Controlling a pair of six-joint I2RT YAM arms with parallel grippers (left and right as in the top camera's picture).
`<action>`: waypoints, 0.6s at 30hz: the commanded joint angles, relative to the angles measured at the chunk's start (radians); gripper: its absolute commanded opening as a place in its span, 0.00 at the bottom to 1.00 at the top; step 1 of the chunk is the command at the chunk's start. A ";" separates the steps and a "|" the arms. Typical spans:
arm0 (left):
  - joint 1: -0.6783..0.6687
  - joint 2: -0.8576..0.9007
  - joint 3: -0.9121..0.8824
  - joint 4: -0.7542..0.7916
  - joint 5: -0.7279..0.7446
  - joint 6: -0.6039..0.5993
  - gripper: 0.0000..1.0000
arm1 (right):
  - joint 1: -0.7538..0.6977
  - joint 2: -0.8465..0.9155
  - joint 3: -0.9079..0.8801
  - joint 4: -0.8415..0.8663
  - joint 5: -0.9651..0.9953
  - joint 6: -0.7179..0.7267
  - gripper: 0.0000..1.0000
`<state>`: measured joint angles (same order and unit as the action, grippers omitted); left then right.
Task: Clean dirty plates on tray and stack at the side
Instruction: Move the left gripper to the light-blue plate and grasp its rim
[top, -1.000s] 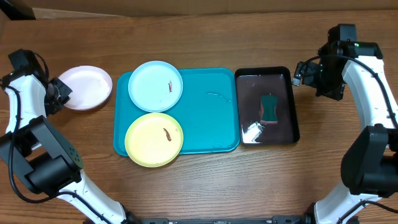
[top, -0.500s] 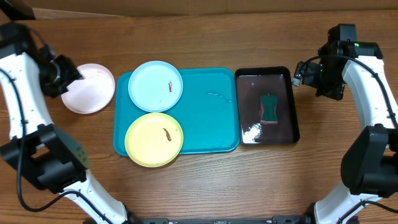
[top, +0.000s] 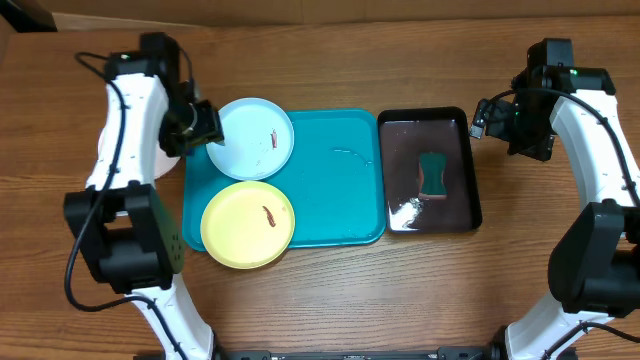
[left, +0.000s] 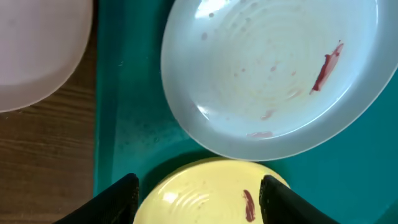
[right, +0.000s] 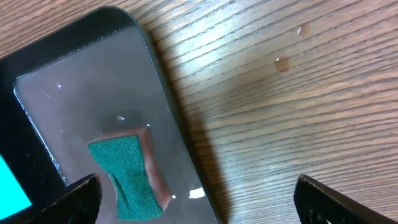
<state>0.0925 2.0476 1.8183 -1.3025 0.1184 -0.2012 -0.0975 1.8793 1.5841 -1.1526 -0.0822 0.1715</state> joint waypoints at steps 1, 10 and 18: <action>-0.026 -0.014 -0.045 0.048 -0.036 0.000 0.63 | 0.002 -0.011 0.020 0.003 -0.009 0.003 1.00; -0.027 -0.014 -0.050 0.127 -0.137 -0.027 0.57 | 0.002 -0.011 0.020 0.003 -0.009 0.003 1.00; -0.027 -0.013 -0.114 0.243 -0.181 -0.027 0.57 | 0.002 -0.011 0.020 0.003 -0.009 0.003 1.00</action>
<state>0.0650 2.0476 1.7542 -1.0832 -0.0307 -0.2134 -0.0975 1.8793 1.5841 -1.1519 -0.0818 0.1719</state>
